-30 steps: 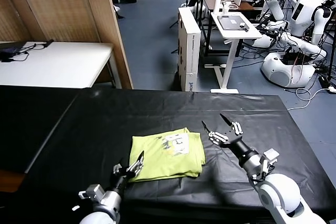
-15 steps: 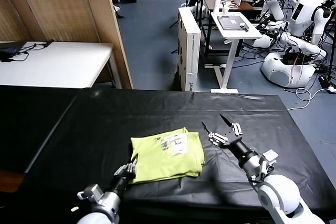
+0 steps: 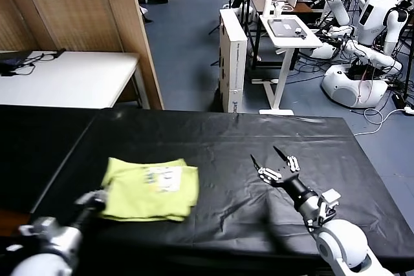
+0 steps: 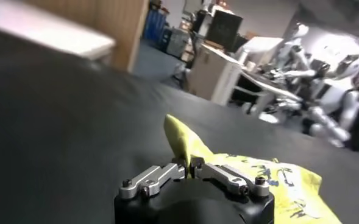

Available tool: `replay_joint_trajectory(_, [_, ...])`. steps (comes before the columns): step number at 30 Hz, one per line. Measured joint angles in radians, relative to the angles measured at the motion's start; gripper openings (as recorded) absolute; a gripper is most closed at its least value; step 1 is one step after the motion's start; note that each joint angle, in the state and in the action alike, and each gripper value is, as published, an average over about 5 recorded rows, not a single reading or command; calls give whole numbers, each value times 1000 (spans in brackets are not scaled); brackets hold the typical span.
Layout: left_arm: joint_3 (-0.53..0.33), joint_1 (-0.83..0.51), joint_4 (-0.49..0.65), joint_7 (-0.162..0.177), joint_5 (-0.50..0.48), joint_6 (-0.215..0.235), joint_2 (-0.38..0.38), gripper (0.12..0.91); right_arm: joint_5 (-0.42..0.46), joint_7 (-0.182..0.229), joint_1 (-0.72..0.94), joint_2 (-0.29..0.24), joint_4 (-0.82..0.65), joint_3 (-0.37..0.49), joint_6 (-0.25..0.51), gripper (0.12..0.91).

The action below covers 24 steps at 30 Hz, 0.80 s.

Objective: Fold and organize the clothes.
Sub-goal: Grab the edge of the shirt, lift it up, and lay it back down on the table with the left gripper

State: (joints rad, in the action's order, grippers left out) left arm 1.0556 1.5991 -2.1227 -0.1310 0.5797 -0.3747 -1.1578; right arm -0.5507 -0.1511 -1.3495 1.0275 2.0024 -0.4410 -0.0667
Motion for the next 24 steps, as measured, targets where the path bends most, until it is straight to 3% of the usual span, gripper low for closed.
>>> replay_joint_trajectory(3, [19,2,-46,30,10,-33,10,181,7,1,-8,3,2,-1,0,907])
replay_joint_trajectory(6, [-31,2,-108,71,40,-79,-16,181,14,2,-20,4,8,-7,0,907])
replay_joint_trajectory(11, [-270,-17,-171,136,38,-115,-118,181,32,4,-39,8,23,-16,0,907])
replay_joint_trajectory(15, [-483,-46,-159,176,93,-124,-208,181,42,6,-46,10,25,-15,-1,907])
replay_joint_trajectory(18, [-592,-77,-128,169,102,-116,-259,181,49,6,-44,13,23,-6,-9,907])
replay_joint_trajectory(22, [-669,-120,-52,140,44,-90,-306,185,25,8,-39,8,28,21,-45,907])
replay_joint_trajectory(24, [-690,-131,-15,125,16,-83,-318,241,-4,9,-36,0,33,40,-70,907])
